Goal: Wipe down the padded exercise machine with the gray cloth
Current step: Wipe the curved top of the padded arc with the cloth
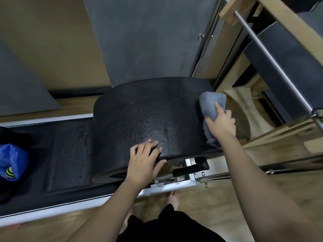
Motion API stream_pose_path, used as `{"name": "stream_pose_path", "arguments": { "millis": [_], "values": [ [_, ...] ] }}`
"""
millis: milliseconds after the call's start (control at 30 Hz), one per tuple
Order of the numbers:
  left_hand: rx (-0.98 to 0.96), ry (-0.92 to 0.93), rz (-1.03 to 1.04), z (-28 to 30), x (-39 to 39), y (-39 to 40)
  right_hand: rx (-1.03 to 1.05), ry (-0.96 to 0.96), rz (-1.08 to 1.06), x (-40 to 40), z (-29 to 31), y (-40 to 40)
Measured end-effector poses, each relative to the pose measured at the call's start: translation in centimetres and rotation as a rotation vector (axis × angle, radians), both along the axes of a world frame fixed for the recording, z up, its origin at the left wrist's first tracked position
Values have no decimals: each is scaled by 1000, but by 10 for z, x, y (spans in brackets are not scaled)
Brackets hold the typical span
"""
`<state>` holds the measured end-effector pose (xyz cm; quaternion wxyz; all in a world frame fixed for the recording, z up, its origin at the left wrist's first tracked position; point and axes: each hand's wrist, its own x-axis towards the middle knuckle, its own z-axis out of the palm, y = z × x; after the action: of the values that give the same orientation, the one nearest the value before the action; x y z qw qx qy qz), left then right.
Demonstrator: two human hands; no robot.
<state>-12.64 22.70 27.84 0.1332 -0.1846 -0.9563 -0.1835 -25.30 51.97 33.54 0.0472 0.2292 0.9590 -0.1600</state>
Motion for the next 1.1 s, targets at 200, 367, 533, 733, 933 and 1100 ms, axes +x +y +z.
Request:
{"name": "stream_pose_path", "arguments": {
  "millis": [200,367,533,733,933,1100],
  "values": [
    [8,42,18,1,-3,2,90,45,-76,-10,2,-32],
    [-30,73,21,-2,-3,4,240,99,301,28,15,-112],
    [-57,123,33,-3,-1,5,244,180,748,66,9,-149],
    [-23,88,22,-1,-3,3,176,94,469,29,10,-66],
    [-11,76,25,-1,-3,2,-125,-40,-325,-16,-10,41],
    [-24,94,25,-2,-3,3,22,-3,-203,-26,-3,-4]
  ]
}}
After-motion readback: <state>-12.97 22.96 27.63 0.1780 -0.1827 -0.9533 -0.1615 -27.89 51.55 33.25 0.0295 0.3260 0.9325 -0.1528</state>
